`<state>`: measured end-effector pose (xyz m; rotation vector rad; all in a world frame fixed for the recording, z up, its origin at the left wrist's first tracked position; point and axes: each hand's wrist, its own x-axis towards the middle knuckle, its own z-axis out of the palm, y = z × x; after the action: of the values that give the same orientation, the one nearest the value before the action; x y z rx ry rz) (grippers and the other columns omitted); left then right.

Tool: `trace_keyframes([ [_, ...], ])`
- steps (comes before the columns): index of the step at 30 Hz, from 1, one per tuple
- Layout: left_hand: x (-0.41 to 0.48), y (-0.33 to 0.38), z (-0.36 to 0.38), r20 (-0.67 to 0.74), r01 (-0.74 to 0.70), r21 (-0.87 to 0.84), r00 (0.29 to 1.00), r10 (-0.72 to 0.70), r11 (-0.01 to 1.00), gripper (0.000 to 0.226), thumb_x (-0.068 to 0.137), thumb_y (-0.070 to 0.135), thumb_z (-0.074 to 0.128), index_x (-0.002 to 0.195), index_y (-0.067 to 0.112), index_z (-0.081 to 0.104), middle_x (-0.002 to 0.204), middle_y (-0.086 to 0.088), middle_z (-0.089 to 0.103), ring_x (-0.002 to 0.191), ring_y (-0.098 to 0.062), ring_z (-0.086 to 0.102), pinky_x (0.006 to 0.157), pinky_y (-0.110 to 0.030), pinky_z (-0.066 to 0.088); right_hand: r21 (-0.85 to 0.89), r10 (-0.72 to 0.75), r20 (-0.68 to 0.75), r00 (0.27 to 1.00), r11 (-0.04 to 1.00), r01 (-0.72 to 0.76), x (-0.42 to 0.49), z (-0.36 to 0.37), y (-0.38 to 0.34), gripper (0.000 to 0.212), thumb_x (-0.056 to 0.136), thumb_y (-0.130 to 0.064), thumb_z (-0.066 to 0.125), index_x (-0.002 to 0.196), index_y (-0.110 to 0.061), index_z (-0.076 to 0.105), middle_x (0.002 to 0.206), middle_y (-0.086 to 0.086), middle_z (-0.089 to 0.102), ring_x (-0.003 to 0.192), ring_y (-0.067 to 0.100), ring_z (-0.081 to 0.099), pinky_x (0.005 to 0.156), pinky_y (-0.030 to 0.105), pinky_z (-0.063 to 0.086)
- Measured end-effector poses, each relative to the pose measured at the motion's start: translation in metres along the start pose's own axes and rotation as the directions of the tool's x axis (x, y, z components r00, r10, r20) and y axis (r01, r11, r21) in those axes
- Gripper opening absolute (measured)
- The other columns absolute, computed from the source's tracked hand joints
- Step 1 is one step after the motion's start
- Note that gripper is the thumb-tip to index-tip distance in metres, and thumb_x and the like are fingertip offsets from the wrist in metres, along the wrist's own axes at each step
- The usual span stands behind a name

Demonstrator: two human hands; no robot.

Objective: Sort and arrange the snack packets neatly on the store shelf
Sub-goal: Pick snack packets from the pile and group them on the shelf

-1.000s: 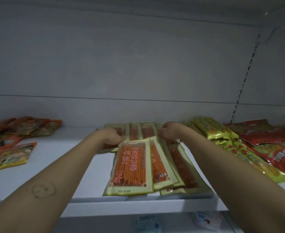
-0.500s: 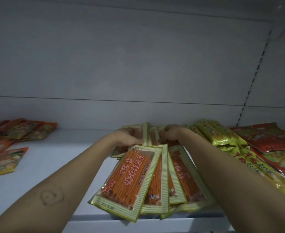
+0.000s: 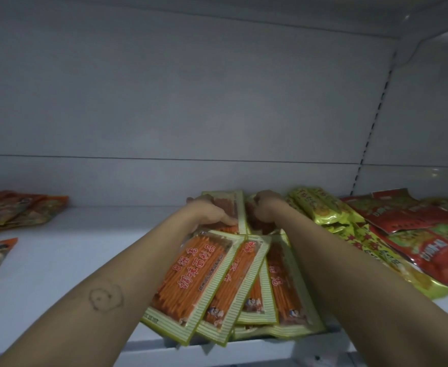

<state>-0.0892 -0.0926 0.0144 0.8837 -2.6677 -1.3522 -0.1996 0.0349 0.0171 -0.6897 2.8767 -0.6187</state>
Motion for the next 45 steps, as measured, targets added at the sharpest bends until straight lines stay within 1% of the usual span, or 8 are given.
trace_keyframes([
  [6,0.001,-0.006,0.000,0.019,-0.005,-0.188,1.000,0.009,0.982,0.070,0.066,0.023,0.091,0.119,0.013,0.047,0.100,-0.010,0.071,0.075,-0.025,0.075,0.064,-0.036,0.061,-0.231,-0.110,-0.072,0.991,0.969,0.090,-0.005,-0.011,0.003,0.031,0.094,-0.019,0.056,0.122,-0.011,0.065,0.123,0.010,0.065,0.107,0.029,0.063,0.085,0.031,0.053],
  [14,-0.006,-0.020,-0.014,-0.021,-0.026,-0.166,1.000,0.023,0.986,0.035,0.071,0.015,0.087,0.083,0.018,0.055,0.061,0.000,0.072,0.062,-0.023,0.074,0.063,-0.036,0.060,-0.167,-0.119,0.088,0.989,0.977,0.132,-0.010,-0.001,-0.013,0.026,0.097,-0.020,0.052,0.114,-0.005,0.063,0.106,0.011,0.066,0.085,0.024,0.062,0.072,0.027,0.051],
  [19,-0.009,-0.032,-0.020,0.002,-0.006,-0.134,1.000,0.006,0.991,0.027,0.078,0.018,0.083,0.097,0.009,0.067,0.080,-0.006,0.076,0.067,-0.023,0.074,0.057,-0.029,0.056,-0.026,-0.004,0.084,0.996,1.000,0.006,-0.006,0.002,-0.013,0.024,0.098,-0.020,0.052,0.081,-0.003,0.052,0.074,0.010,0.054,0.057,0.021,0.053,0.048,0.025,0.044],
  [24,-0.012,-0.032,-0.024,-0.177,0.009,0.328,0.983,0.052,0.945,0.067,0.084,0.053,0.070,0.138,0.019,0.050,0.141,-0.016,0.047,0.130,-0.033,0.045,0.109,-0.043,0.039,0.044,0.088,0.068,0.994,0.995,-0.091,-0.003,0.001,-0.011,0.027,0.095,-0.007,0.052,0.069,-0.001,0.051,0.065,0.014,0.057,0.050,0.023,0.056,0.033,0.019,0.040],
  [29,-0.024,-0.028,-0.016,0.042,-0.246,0.351,0.968,0.248,0.903,0.060,0.093,0.057,0.055,0.145,0.028,0.045,0.141,-0.005,0.055,0.123,-0.025,0.056,0.099,-0.033,0.045,0.060,0.108,0.033,0.994,0.992,-0.110,0.001,0.006,-0.011,0.025,0.095,-0.015,0.055,0.072,-0.004,0.051,0.073,0.012,0.056,0.064,0.025,0.058,0.051,0.029,0.046],
  [32,-0.021,-0.027,-0.009,0.153,-0.319,0.454,0.948,0.280,0.832,0.055,0.103,0.047,0.041,0.154,0.028,0.031,0.156,-0.003,0.038,0.138,-0.025,0.042,0.107,-0.033,0.036,0.106,0.119,0.050,0.992,0.987,-0.124,0.004,0.006,-0.007,0.025,0.094,-0.014,0.054,0.072,-0.004,0.050,0.071,0.012,0.056,0.063,0.025,0.056,0.053,0.029,0.045],
  [36,-0.014,-0.024,-0.005,0.209,-0.335,0.510,0.942,0.263,0.793,0.051,0.106,0.044,0.032,0.155,0.031,0.027,0.161,0.000,0.030,0.145,-0.024,0.031,0.115,-0.034,0.026,0.146,0.116,0.034,0.993,0.982,-0.120,0.008,-0.001,-0.001,0.021,0.090,-0.004,0.051,0.069,-0.003,0.049,0.066,0.014,0.051,0.054,0.022,0.049,0.044,0.025,0.039],
  [45,-0.009,-0.017,0.005,0.234,-0.335,0.553,0.941,0.243,0.763,0.052,0.105,0.049,0.027,0.155,0.035,0.023,0.164,0.000,0.020,0.151,-0.024,0.017,0.120,-0.039,0.014,-0.166,0.020,-0.047,0.999,0.986,-0.028,0.007,-0.006,-0.001,0.026,0.088,-0.017,0.059,0.068,-0.006,0.046,0.069,0.009,0.054,0.057,0.020,0.052,0.041,0.024,0.035],
])
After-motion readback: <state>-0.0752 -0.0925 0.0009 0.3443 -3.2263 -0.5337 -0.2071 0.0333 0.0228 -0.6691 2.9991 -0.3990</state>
